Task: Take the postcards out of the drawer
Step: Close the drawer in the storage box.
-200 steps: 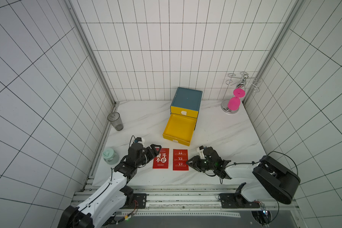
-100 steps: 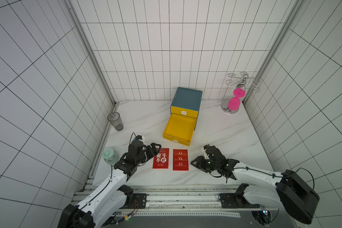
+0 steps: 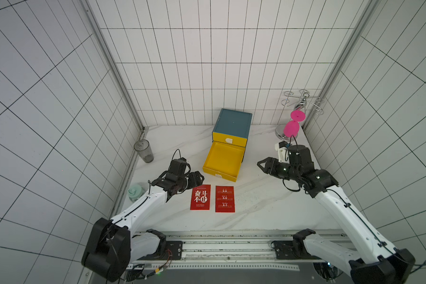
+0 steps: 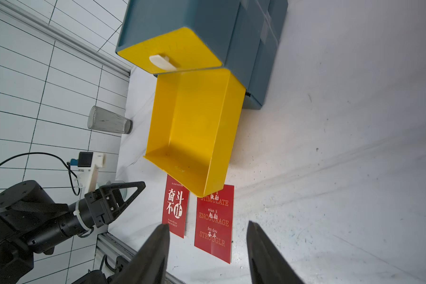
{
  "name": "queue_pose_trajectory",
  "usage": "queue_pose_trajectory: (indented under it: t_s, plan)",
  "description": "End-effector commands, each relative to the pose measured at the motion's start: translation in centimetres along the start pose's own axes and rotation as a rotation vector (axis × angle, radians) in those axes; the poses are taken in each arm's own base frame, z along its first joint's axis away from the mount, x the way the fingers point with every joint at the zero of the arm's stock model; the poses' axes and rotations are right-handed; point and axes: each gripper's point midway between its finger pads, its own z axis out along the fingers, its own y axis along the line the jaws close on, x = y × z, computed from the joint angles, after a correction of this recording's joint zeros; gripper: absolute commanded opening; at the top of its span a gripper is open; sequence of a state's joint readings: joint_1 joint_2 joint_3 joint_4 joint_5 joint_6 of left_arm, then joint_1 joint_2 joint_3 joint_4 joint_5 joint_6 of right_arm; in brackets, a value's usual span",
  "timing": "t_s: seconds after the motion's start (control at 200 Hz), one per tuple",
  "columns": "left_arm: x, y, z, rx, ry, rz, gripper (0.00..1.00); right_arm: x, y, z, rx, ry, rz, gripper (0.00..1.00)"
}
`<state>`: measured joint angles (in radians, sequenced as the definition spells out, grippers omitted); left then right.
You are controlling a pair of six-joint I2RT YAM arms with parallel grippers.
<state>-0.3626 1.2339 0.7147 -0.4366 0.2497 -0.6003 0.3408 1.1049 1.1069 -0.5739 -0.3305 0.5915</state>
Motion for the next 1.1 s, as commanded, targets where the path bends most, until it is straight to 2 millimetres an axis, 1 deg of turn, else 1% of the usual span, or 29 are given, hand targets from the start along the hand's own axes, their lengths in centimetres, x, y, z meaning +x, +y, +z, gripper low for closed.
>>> queue_pose_trajectory:
  t_s: [0.0, 0.085, 0.21, 0.345, 0.47, 0.625, 0.735, 0.9, 1.094]
  plan:
    - [-0.1, 0.9, 0.4, -0.064, 0.036, 0.065, 0.83, -2.9, 0.7, 0.9, 0.020, 0.019, -0.086, 0.55]
    - [-0.3, 1.1, 0.7, -0.081, 0.035, 0.074, 0.83, -5.8, 1.5, 2.3, 0.019, 0.003, -0.096, 0.56]
    - [-1.0, 1.1, 0.8, -0.089, 0.014, 0.083, 0.83, -8.7, 1.9, 4.7, 0.037, -0.010, -0.111, 0.57]
    - [-1.7, 0.8, 1.0, -0.091, -0.003, 0.094, 0.83, -10.7, 1.3, 7.0, 0.068, -0.014, -0.105, 0.59]
    - [-2.3, 0.5, 1.5, -0.088, -0.004, 0.096, 0.83, -11.9, 0.7, 9.0, 0.086, -0.007, -0.098, 0.60]
    - [-2.7, 0.3, 2.4, -0.089, 0.007, 0.098, 0.83, -12.7, -0.1, 11.2, 0.109, 0.006, -0.088, 0.60]
    - [-2.9, 0.0, 2.9, -0.095, 0.014, 0.105, 0.83, -12.7, -0.7, 12.4, 0.120, 0.023, -0.079, 0.59]
    - [-3.0, -1.0, 3.3, -0.115, 0.009, 0.149, 0.83, -11.6, -1.7, 13.8, 0.128, 0.068, -0.067, 0.57]
    - [-3.5, -1.4, 4.2, -0.120, 0.015, 0.148, 0.83, -10.9, -2.6, 14.5, 0.149, 0.089, -0.078, 0.56]
